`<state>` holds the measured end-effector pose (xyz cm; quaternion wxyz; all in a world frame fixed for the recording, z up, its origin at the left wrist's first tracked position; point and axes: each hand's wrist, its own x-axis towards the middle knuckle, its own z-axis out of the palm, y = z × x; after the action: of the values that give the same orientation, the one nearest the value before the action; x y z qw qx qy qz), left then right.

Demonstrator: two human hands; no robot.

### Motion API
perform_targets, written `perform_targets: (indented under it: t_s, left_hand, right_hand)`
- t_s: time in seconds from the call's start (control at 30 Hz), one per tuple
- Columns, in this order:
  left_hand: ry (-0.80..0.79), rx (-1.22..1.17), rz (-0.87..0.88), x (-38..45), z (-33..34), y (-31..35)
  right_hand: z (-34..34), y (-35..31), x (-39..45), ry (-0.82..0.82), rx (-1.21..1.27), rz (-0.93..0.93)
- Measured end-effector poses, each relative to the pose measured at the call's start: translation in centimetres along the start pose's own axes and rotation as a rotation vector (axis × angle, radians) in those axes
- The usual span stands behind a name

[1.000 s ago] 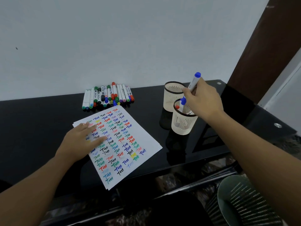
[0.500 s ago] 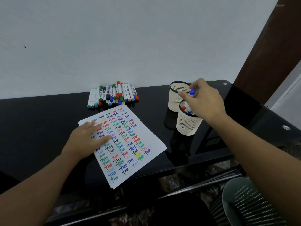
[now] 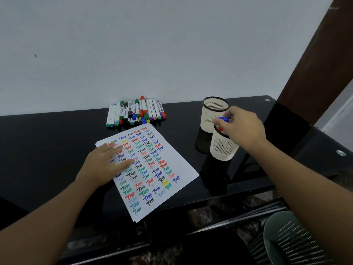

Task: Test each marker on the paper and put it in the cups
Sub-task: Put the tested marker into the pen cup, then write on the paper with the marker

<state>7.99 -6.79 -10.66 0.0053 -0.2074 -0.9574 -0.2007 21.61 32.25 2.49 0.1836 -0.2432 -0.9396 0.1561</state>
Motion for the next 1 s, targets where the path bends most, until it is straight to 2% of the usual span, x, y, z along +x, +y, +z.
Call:
perform_targets:
  t_s: [0.2, 0.33, 0.53, 0.77, 0.9, 1.0]
  left_hand:
    - [-0.001, 0.011, -0.006, 0.0, 0.0, 0.0]
    - [-0.003, 0.022, -0.009, 0.1, 0.1, -0.1]
    - [-0.015, 0.021, -0.031, 0.0, 0.0, 0.3]
    - [-0.044, 0.019, -0.075, 0.2, -0.3, 0.5]
    - [-0.069, 0.05, -0.068, 0.5, -0.4, 0.7]
    - [-0.074, 0.05, -0.064, 0.6, -0.3, 0.6]
  right_hand:
    - [0.3, -1.5, -0.1, 0.167, -0.032, -0.179]
    - [0.8, -4.0, -0.4, 0.199, -0.038, -0.34]
    - [3.7, -7.6, -0.7, 0.052, 0.038, -0.47]
    - [10.4, -10.0, 1.1, -0.315, 0.169, -0.361]
    - [14.1, -10.2, 2.7, -0.376, 0.125, -0.349]
    - [16.3, -10.3, 4.3, -0.359, 0.144, -0.322]
